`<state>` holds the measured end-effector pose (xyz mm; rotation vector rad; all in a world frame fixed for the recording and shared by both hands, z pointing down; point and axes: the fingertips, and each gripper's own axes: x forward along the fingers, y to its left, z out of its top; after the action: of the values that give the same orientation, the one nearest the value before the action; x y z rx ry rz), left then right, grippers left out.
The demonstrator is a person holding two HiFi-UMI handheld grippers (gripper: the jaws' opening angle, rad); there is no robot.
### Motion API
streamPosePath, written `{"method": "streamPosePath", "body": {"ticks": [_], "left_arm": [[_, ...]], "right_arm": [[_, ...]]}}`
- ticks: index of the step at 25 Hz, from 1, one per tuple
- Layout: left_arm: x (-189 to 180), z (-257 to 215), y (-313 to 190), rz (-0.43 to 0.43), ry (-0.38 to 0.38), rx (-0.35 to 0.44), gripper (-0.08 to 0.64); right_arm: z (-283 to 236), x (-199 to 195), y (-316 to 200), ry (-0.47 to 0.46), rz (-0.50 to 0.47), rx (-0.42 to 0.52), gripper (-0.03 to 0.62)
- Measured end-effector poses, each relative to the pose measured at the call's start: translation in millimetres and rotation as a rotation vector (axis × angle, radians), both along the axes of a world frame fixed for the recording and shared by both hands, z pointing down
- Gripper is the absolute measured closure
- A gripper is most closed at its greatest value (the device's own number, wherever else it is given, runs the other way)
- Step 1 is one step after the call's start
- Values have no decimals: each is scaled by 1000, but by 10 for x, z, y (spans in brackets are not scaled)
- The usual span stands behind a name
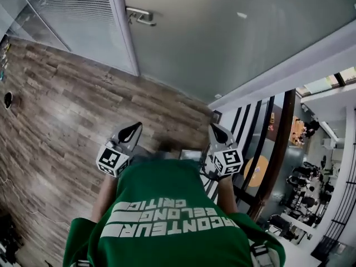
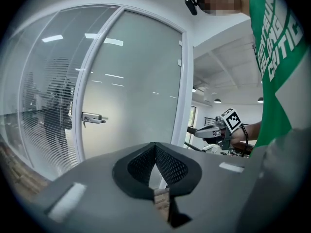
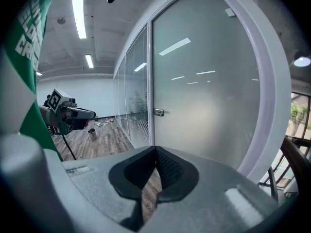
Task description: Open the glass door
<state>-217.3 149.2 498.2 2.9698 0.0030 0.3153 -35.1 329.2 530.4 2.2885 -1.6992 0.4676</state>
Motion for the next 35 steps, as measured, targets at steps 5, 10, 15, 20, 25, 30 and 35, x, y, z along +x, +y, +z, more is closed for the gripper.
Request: {"method": "streamPosePath", "body": {"ticks": [5,10,15,20,25,30,35], "left_arm": [[-153,88,-23,-62,-25,-21,548],[-55,208,-157,-78,-48,-52,549],[268,158,-454,-66,-17,-50,549],[598,93,-822,-42,-8,-72,549],[818,89,-1350,-58,19,-62,549],[822,93,-1894,-122,36,-83,549],[693,87,-2255,-196,57,-94,549]], "right_arm": [[89,55,-101,-41,-41,-27,598],[168,194,-257,-46,-58,-48,598],[103,444,-564,-19,-57,-53,598],[18,712,-949,11,-52,-62,598],[-129,994,-1408,6,-43,-43,598],[-185,1108,-1972,-7,-85,-56,598],[-167,1109,-2600,24,-178,-107,598]]}}
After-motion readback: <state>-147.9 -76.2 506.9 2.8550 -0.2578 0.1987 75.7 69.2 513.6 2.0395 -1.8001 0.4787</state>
